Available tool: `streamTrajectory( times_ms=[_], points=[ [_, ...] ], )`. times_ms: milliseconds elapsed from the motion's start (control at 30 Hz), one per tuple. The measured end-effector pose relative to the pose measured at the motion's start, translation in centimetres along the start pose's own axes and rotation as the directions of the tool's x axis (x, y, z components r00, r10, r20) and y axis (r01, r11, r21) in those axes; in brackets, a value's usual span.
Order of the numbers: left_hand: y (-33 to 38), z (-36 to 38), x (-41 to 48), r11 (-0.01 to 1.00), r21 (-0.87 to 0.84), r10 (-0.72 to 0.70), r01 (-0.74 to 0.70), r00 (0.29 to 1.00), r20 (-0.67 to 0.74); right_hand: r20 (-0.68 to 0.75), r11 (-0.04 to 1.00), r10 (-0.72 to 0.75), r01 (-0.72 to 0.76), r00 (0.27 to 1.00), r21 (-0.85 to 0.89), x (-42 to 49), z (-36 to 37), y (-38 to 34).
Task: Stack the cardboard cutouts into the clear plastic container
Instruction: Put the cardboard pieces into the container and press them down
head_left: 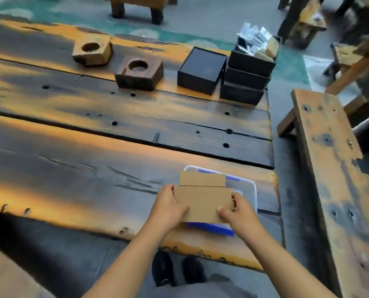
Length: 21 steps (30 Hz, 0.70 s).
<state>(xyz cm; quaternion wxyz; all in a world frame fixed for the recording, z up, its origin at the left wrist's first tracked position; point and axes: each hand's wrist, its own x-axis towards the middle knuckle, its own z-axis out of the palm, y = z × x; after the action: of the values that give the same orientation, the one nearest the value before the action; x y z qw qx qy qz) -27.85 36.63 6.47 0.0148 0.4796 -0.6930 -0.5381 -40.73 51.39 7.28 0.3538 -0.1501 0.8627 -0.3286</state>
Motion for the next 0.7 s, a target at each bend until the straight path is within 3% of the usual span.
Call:
streamTrajectory(
  times_ms=[367, 533, 700],
  points=[
    [2.6, 3.0, 3.1, 0.991, 0.093, 0.082, -0.098, 0.983, 0.163, -0.111, 0.978, 0.118, -0.096, 0.987, 0.187, 0.2, -1.8, 2.5],
    [2.9, 4.9, 3.7, 0.984, 0.165, 0.035, -0.063, 0.986, 0.165, -0.019, 0.97, 0.17, -0.164, 0.985, 0.178, 2.2, -2.4, 4.5],
    [2.4, 5.9, 4.1, 0.992, 0.128, -0.024, 0.002, 0.985, 0.17, 0.041, 0.983, 0.158, -0.161, 0.987, 0.089, 4.3, -2.6, 6.1]
  ],
)
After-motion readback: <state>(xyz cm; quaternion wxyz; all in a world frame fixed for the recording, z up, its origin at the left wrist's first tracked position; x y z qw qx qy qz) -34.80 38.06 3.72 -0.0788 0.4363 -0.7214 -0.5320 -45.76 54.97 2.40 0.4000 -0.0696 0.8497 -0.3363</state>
